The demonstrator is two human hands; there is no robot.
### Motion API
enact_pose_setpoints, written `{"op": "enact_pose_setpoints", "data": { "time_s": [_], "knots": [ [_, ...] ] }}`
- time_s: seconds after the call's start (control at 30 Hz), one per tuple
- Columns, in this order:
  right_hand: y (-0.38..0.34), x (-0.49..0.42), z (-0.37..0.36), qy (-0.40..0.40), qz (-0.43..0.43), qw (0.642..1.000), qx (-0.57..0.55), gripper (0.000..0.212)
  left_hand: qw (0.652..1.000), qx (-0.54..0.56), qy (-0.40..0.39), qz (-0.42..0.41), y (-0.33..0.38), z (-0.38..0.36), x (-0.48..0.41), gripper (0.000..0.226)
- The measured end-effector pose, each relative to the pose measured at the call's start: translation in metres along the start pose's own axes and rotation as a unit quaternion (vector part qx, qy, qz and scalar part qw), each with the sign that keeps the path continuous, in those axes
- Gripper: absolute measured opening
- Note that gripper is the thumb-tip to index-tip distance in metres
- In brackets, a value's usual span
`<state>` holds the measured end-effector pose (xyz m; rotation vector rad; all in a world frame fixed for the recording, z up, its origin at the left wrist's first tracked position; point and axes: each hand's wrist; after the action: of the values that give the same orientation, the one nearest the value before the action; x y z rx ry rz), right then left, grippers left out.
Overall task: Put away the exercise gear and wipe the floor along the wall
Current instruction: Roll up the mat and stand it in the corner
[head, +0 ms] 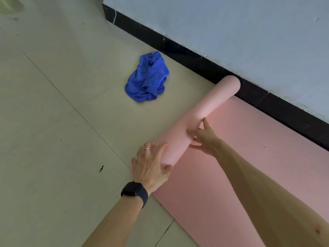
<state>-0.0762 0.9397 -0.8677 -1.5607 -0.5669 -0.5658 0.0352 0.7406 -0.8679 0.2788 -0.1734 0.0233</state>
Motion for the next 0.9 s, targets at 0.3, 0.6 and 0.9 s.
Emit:
{"op": "enact_pose_setpoints", "data": {
  "time_s": [0.3, 0.6, 0.9],
  "knots": [
    [0.007, 0.02, -0.011, 0.179, 0.045, 0.959, 0.215, 0.077, 0.989, -0.148, 0.019, -0.022, 0.027, -0.008, 0.015, 0.091],
    [0.038, 0.041, 0.007, 0.222, 0.054, 0.937, 0.264, 0.096, 0.98, -0.171, 0.05, -0.088, 0.046, -0.043, 0.052, 0.074],
    [0.071, 0.059, 0.045, 0.178, -0.006, 0.984, 0.013, 0.072, 0.988, 0.065, -0.141, 0.023, 0.047, -0.011, 0.008, 0.091]
  ]
}}
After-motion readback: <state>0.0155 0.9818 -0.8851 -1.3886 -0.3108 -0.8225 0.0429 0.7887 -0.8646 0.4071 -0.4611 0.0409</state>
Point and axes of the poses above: each hand's wrist, its own x-axis away from the middle knuckle, its own z-axis out of the back of the hand, y = z × x, and after that the axes turned 1 degree about -x, right-handed
